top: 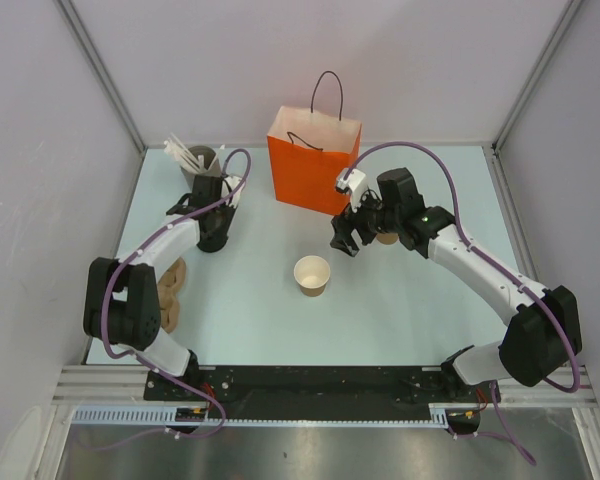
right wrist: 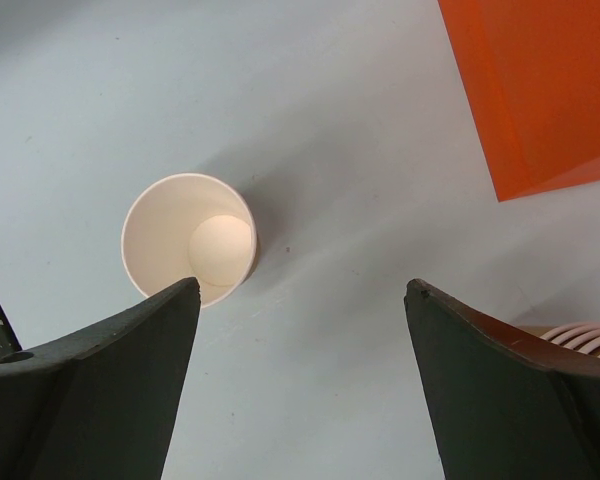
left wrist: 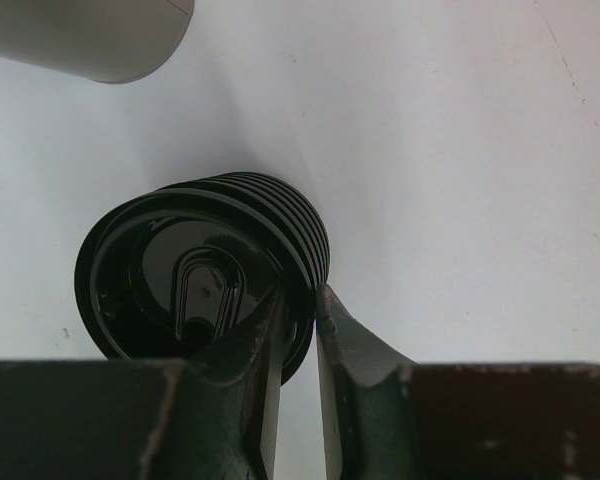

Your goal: Pack the takeout coffee

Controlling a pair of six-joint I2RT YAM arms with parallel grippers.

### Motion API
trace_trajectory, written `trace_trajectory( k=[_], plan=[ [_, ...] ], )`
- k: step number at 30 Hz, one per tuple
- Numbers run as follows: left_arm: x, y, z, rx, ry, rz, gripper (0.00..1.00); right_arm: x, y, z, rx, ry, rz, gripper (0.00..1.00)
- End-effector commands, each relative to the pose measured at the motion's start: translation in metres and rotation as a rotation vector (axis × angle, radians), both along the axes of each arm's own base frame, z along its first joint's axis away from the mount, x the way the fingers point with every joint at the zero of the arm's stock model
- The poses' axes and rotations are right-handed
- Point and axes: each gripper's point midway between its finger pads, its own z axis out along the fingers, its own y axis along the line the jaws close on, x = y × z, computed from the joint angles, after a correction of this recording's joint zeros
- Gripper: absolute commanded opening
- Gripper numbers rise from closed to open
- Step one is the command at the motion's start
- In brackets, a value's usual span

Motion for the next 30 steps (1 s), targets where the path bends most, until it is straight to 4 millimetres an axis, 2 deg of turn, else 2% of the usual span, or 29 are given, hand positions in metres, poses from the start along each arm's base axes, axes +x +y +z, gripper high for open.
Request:
trace_trajectory(
  k=[1,12,18,30],
  plan=[
    [0.0163,0.0051,0.0216,-0.009,-0.073,0.044,0.23,-0.0004,0.0039,0.0058,0.008,-0.029,0.018,0.88],
    [0.0166,0.0049,0.0309,-0.017,-0.102,0.047,0.24,-0.0004,0.0036,0.0042,0.002,-0.028,0.017,0.89],
    [0.0162,0.0050,0.0281,-0.014,-0.090,0.045,0.29,-0.0003,0.0034,0.0051,0.001,-0.031,0.017,0.88],
    [0.0165,0.0053,0.0297,-0.014,-0.096,0.047,0.28,0.0003,0.0031,0.0044,-0.002,-0.032,0.015,0.88]
  ],
)
